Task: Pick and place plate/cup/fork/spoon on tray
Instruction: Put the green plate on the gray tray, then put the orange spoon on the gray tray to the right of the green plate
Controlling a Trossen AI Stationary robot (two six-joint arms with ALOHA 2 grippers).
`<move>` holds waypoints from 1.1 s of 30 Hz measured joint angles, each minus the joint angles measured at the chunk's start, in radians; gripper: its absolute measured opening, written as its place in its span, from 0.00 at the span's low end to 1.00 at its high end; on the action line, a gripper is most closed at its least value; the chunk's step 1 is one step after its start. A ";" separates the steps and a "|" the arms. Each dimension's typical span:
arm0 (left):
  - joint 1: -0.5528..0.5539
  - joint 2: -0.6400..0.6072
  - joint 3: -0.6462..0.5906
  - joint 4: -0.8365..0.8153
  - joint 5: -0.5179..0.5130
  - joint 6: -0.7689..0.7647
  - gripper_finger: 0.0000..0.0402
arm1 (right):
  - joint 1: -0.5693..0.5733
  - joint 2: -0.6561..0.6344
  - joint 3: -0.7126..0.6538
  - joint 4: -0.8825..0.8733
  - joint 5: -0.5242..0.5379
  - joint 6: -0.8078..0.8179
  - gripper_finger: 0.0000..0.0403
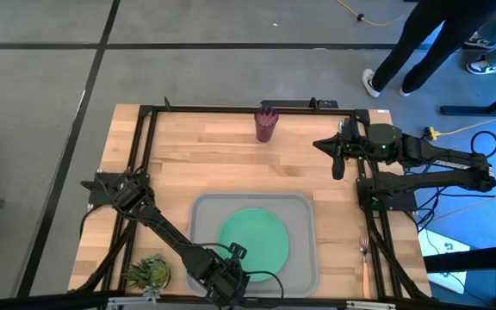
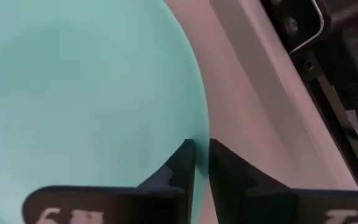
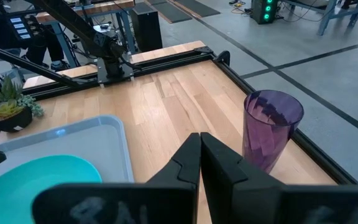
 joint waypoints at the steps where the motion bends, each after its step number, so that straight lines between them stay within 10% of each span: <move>1: 0.000 0.000 0.000 0.001 -0.001 0.000 0.07 | 0.000 0.000 0.000 0.000 0.000 0.000 0.04; 25: 0.000 -0.008 0.000 0.044 0.083 -0.138 0.14 | 0.000 0.000 0.000 -0.001 0.000 -0.005 0.04; 33: 0.029 -0.095 0.000 -0.113 -0.039 -0.278 0.13 | 0.000 0.000 0.000 0.002 -0.187 -0.125 0.04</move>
